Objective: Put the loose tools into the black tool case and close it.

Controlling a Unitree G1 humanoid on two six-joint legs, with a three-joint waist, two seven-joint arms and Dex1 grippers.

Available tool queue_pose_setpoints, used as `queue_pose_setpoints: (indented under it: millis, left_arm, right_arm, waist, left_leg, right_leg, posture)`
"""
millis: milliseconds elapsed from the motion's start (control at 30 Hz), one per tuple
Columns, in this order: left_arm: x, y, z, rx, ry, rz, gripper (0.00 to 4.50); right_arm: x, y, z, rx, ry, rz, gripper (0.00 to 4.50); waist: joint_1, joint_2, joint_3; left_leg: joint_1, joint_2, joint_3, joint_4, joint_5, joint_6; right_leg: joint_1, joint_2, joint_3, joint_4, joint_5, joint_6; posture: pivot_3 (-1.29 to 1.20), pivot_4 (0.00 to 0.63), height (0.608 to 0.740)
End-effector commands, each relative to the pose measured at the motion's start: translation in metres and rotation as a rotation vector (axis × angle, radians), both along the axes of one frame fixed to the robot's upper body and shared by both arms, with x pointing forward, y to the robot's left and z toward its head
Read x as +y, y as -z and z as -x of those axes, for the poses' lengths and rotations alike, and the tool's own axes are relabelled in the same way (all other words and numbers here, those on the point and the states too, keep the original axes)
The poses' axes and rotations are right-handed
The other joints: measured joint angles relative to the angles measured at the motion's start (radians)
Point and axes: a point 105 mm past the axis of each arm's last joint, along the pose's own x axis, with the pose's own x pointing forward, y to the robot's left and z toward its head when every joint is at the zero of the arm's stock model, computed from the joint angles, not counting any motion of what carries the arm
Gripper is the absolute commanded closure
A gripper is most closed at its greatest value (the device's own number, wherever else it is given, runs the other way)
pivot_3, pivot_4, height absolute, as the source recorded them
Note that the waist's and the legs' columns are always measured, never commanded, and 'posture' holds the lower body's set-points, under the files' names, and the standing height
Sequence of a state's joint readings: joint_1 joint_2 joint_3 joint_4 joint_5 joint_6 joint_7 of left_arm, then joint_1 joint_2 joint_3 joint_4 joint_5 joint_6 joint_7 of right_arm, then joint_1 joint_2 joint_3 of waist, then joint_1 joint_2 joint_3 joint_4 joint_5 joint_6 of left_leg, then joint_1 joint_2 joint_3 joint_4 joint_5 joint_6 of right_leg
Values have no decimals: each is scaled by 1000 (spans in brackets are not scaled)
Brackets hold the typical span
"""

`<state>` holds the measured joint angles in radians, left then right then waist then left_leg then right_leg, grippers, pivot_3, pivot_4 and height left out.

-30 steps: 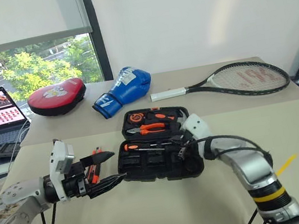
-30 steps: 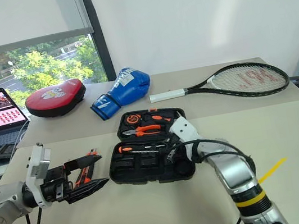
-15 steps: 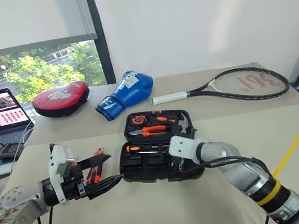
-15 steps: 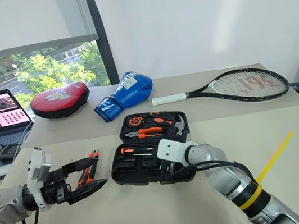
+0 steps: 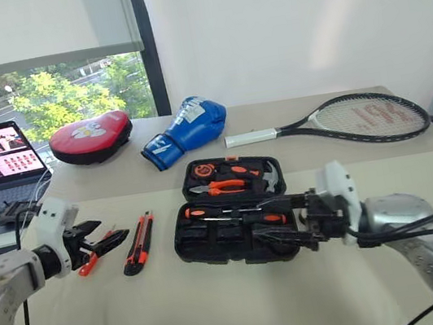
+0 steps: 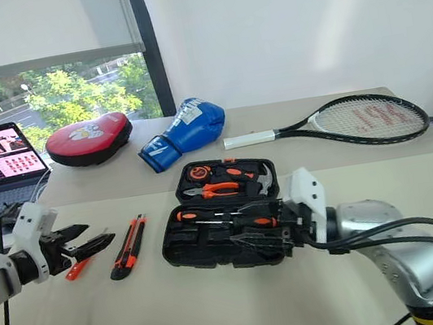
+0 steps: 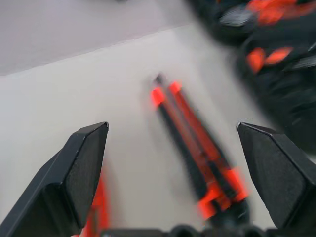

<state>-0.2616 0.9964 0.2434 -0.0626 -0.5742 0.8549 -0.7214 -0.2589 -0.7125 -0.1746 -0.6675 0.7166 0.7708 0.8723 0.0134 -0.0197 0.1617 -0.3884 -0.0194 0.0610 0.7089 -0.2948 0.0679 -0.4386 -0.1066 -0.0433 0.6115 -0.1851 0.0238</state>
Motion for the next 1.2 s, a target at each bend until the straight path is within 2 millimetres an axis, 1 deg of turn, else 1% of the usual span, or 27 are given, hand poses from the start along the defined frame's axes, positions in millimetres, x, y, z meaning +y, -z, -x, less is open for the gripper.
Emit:
queue_pose_setpoints:
  millis: [33, 100, 167, 233, 333, 400, 433, 467, 533, 567, 633, 733, 767, 800, 833, 867, 900, 967, 1033, 1067, 1133, 1200]
  left_arm:
    - [15, 3, -6, 69, -41, -42, 23]
    - [21, 7, -9, 101, -68, -60, 23]
    - [27, 10, -12, 122, -91, -69, 23]
    - [33, 22, -10, 190, -98, -103, 23]
    - [39, 29, -11, 228, -119, -118, 733]
    - [42, 32, -9, 249, -119, -124, 1530]
    - [43, 33, -7, 257, -118, -132, 1789]
    - [45, 35, -6, 264, -116, -126, 2225]
    - [46, 36, -4, 268, -112, -125, 2951]
    - [45, 36, -4, 259, -98, -118, 3266]
    - [39, 27, -8, 201, -63, -76, 3996]
    - [8, -7, -13, 34, 102, 57, 4057]
    - [-10, -23, -11, -27, 203, 87, 4057]
    - [-24, -33, -9, -62, 287, 103, 4057]
    - [-46, -43, -7, -83, 402, 106, 4057]
    - [-64, -48, -5, -91, 501, 98, 4057]
    - [-79, -49, -4, -90, 583, 79, 4057]
    - [-98, -43, -7, -81, 710, -17, 4057]
    - [-127, -37, -20, -86, 837, -98, 4057]
    - [-138, -35, -26, -92, 878, -124, 4057]
    - [-156, -27, -33, -76, 973, -180, 4057]
    - [-167, -20, -41, -54, 1024, -222, 4057]
  right_arm:
    - [-6, -21, 16, -65, 14, -28, 48]
    - [-7, -23, 22, -60, 12, -38, 48]
    - [-8, -25, 23, -71, 28, -50, 48]
    - [-10, -28, 25, -90, 49, -59, 48]
    - [-11, -29, 28, -86, 52, -64, 0]
    - [-11, -30, 31, -85, 44, -64, 0]
    - [-11, -30, 32, -85, 41, -66, 0]
    - [-10, -30, 33, -85, 38, -66, 0]
    - [-10, -30, 34, -83, 35, -66, 0]
    - [-11, -29, 34, -80, 33, -62, 0]
    - [-11, -27, 34, -74, 33, -56, 0]
    - [-12, -25, 35, -64, 33, -50, 0]
    - [-13, -25, 36, -62, 32, -49, 0]
    - [-13, -24, 37, -60, 31, -49, 0]
    - [-14, -22, 39, -56, 31, -43, 0]
    - [-16, -21, 40, -53, 37, -38, 0]
    - [-17, -19, 41, -51, 47, -33, 0]
    - [-20, -16, 42, -46, 68, -18, 0]
    - [-25, -14, 47, -45, 109, -6, 0]
    - [-26, -13, 49, -42, 124, -3, 0]
    - [-30, -10, 54, -40, 169, 16, 0]
    - [-35, -8, 58, -37, 214, 27, 0]
  waist:
    - [0, -1, 0]
    - [-1, -1, 0]
    - [-1, -2, 1]
    - [-3, -2, 1]
    - [-2, -3, 1]
    - [-1, -4, 1]
    - [-1, -4, 1]
    - [-1, -4, 1]
    - [-2, -3, 1]
    - [-2, -3, 1]
    - [-1, -4, 1]
    - [1, -4, 2]
    - [3, -5, 2]
    - [5, -6, 3]
    - [6, -7, 3]
    - [11, -7, 3]
    - [17, -7, 3]
    - [24, -7, 2]
    - [28, -5, 2]
    - [33, -5, 2]
    - [33, -6, 2]
    - [29, -6, 2]
  left_leg:
    - [0, 0, 0, 0, 0, 0]
    - [0, 1, 0, 0, 0, 0]
    - [-1, 1, 0, 0, 0, 0]
    - [-1, 1, 0, 0, 0, 0]
    - [-1, 1, 1, 0, 0, 0]
    - [-1, 1, 1, 0, 0, 1]
    - [-1, 1, 1, 0, 0, 1]
    - [-1, 1, 1, 0, -1, 1]
    - [-1, 1, 1, 0, -1, 1]
    - [-1, 1, 1, 0, -1, 2]
    - [-1, 1, 1, 0, -1, 2]
    - [-1, 1, 1, 0, -1, 2]
    - [-2, 1, 0, 1, -1, 2]
    - [-3, 2, 0, 2, -1, 2]
    - [-4, 2, -1, 3, -1, 2]
    - [-4, 2, -1, 3, -1, 2]
    - [-5, 1, -1, 4, -1, 2]
    - [-6, 0, -1, 5, -1, 2]
    - [-4, -2, 1, 5, -1, 4]
    - [-4, -2, 1, 5, -1, 5]
    - [-4, -5, 2, 6, 0, 8]
    - [-5, -5, 3, 7, -3, 14]
  right_leg:
    - [0, 0, 0, 0, 0, 0]
    - [0, 0, 0, 0, 0, 0]
    - [0, 0, 0, 0, 0, 0]
    - [-1, 0, 0, 0, 0, 0]
    - [-1, -1, 1, 0, 0, 0]
    - [-1, -1, 0, 0, 0, 0]
    - [-1, -2, 1, 0, 0, 0]
    - [-1, -2, 1, 0, 0, 0]
    - [-1, -5, 1, 0, 0, 0]
    - [-1, -5, 1, 0, 0, 0]
    - [-1, -6, 1, 0, 0, 0]
    - [-1, -6, 1, -1, 0, 0]
    - [-1, -7, 1, 0, 0, 0]
    - [-2, -7, 1, 0, 0, 0]
    - [-2, -7, 1, 0, 0, 0]
    - [-2, -8, 1, -1, 0, 0]
    - [-1, -8, 2, -1, 0, 0]
    - [-1, -7, 1, -1, 0, 1]
    - [0, -5, 0, -1, 1, 1]
    - [1, -5, 0, -1, 1, 1]
    - [3, -3, 0, -1, 1, 2]
    - [2, -2, 1, -1, 2, 3]
  posture:
    - [0, 150, 740]
    - [0, 150, 740]
    - [0, 150, 740]
    - [0, 150, 740]
    - [0, 150, 740]
    - [0, 150, 740]
    - [0, 150, 740]
    - [0, 150, 740]
    - [0, 150, 740]
    - [0, 150, 740]
    - [0, 150, 740]
    - [0, 150, 740]
    - [0, 150, 740]
    - [0, 150, 740]
    - [0, 150, 740]
    - [0, 150, 740]
    - [0, 150, 740]
    - [0, 150, 740]
    - [0, 150, 740]
    - [0, 150, 740]
    - [0, 150, 740]
    - [0, 150, 740]
